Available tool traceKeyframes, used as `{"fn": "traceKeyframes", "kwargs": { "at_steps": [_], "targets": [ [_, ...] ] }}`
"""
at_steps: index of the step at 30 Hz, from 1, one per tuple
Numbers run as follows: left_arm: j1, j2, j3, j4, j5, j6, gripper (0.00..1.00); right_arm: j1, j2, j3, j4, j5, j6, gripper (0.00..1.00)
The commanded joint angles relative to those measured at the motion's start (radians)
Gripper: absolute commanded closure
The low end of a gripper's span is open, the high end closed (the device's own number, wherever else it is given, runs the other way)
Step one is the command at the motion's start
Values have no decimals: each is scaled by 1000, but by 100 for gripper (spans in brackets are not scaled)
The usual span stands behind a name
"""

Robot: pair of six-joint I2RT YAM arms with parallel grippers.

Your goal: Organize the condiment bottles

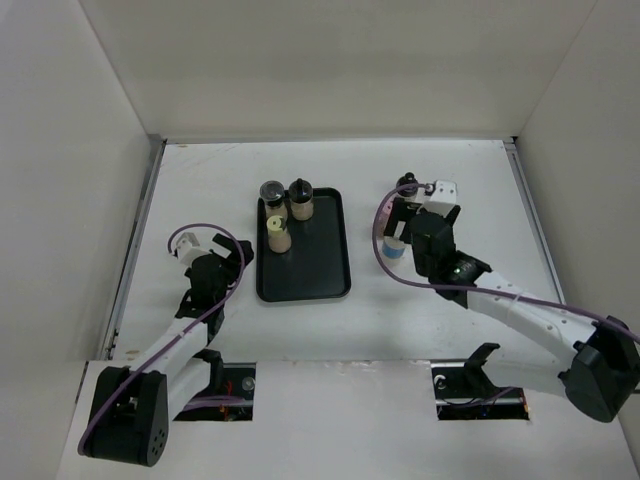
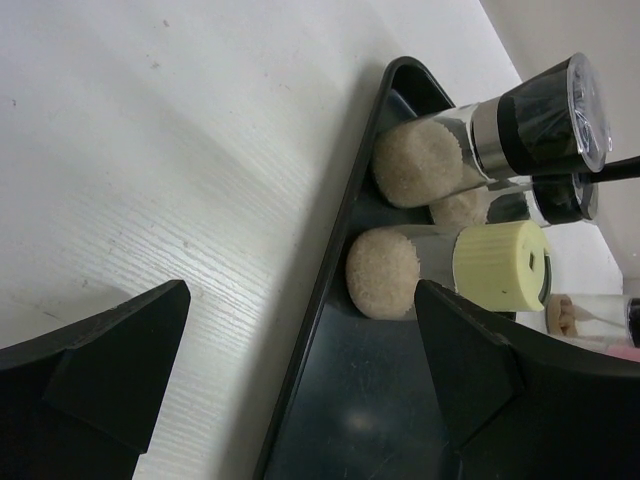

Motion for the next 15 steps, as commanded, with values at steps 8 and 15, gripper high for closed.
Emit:
{"fn": "traceKeyframes", "kwargs": {
  "at_steps": [8, 15],
  "targets": [
    [-7, -25, 6, 48, -7, 12, 0, -45, 145, 3, 27, -94, 35, 2],
    [-1, -32, 3, 48, -10, 16, 0, -66, 248, 39, 60, -128, 38, 27]
  ]
}}
